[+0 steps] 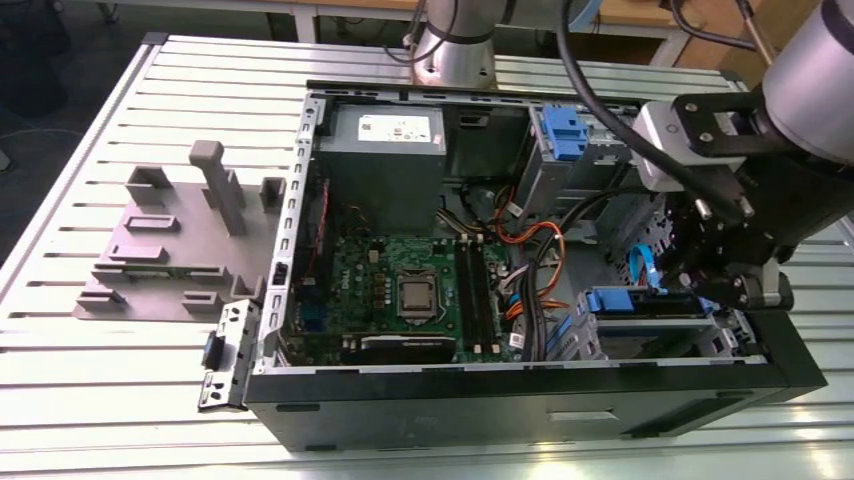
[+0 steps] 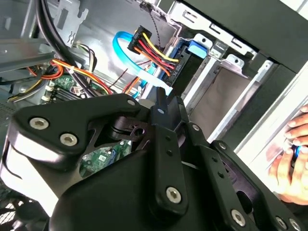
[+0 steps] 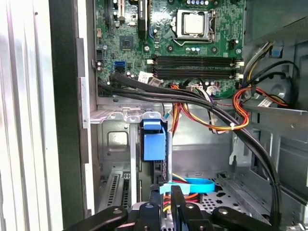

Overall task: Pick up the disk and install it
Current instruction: 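Insert the second disk wire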

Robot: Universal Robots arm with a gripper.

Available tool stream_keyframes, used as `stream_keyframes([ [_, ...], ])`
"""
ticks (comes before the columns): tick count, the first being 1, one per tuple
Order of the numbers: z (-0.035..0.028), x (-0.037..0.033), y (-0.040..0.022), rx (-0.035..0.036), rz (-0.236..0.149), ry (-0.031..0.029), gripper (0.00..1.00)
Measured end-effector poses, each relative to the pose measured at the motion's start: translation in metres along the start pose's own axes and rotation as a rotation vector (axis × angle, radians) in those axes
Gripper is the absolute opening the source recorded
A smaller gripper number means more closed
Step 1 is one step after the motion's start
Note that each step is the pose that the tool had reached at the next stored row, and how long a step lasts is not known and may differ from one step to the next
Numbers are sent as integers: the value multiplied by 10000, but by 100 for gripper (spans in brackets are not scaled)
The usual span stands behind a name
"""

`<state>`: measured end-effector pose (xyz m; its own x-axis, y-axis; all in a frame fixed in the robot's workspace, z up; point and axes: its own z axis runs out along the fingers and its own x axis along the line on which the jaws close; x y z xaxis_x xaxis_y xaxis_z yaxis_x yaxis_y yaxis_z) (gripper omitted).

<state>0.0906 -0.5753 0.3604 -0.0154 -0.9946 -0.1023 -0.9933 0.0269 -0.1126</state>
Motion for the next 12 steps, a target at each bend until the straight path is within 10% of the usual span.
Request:
stream_keyframes([
  [12, -64, -7, -7, -12, 1, 0, 11],
])
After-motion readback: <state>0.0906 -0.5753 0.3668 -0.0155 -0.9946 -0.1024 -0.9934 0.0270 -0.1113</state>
